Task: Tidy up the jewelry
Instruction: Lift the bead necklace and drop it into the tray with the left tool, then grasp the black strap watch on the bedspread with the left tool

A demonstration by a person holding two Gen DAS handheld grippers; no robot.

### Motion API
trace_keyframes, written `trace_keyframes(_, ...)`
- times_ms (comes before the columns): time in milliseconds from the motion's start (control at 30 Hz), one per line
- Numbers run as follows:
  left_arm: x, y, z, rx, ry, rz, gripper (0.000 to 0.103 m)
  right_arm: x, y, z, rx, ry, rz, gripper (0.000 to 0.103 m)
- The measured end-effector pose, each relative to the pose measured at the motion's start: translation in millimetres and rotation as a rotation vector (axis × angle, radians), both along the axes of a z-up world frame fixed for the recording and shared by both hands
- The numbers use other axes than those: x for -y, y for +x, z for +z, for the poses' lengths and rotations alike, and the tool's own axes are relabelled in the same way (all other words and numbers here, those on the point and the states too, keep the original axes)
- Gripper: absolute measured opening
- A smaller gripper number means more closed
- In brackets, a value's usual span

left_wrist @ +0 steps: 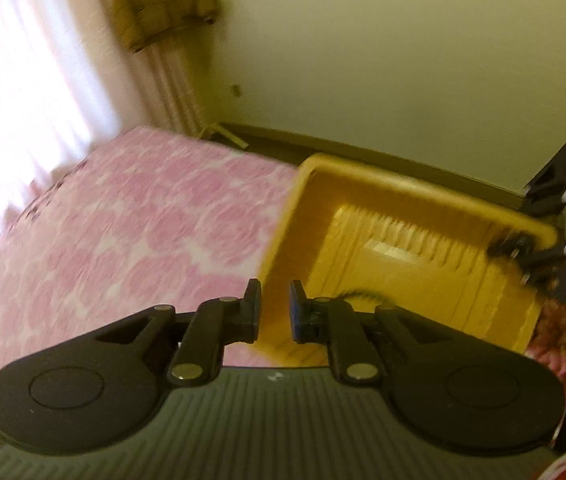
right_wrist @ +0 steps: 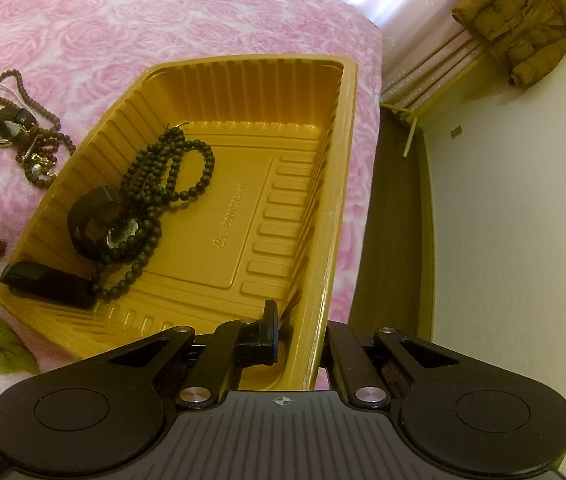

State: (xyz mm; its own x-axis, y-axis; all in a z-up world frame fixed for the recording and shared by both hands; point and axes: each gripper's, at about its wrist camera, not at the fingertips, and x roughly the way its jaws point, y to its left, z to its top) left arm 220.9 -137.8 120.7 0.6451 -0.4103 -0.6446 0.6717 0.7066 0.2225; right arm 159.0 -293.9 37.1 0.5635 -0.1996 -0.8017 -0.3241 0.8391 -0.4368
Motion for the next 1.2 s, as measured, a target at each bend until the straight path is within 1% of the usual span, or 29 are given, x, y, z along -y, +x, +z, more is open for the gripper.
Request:
trace_keyframes(167,-69,-3,-18,-0.037,-0.041,0.148,0.016,0,0,0,-0.004,0.007,-0.01,0.005)
trace_keyframes(233,-97,-7,-29,-0.053,-0.063,0.211,0.018,0,-1,-1,-0.007,0.014,-0.021,0.005)
trace_keyframes(333,-134,-14,-48,-0.084,-0.082,0.291,0.019,0,-1,-1,-0.01,0.02,-0.034,0.005)
trace_keyframes(433,-160,-24,-71,-0.105,-0.079,0.349,0.019,0,-2,-1,-0.017,0.032,-0.047,0.005)
trace_keyframes(533,-174,-34,-90,-0.137,-0.11,0.384,0.019,1,-3,-1,-0.024,0.043,-0.058,0.005)
trace_keyframes(633,-171,-42,-106,-0.15,-0.139,0.362,0.02,1,-3,-3,-0.028,0.046,-0.07,0.005)
trace_keyframes(700,-160,-47,-116,-0.161,-0.153,0.32,0.02,1,-3,-4,-0.03,0.046,-0.075,0.005)
trace_keyframes(867,-132,-53,-132,-0.153,-0.116,0.238,0.021,0,-2,-5,-0.032,0.046,-0.074,0.005)
trace_keyframes(1000,-110,-52,-140,-0.142,-0.104,0.211,0.021,0,-2,-5,-0.032,0.046,-0.075,0.005)
trace_keyframes(1067,-97,-55,-144,-0.113,-0.075,0.199,0.021,0,-3,-6,-0.032,0.045,-0.073,0.005)
trace_keyframes(1200,-77,-56,-150,-0.026,0.005,0.168,0.021,1,-4,-6,-0.032,0.044,-0.071,0.005)
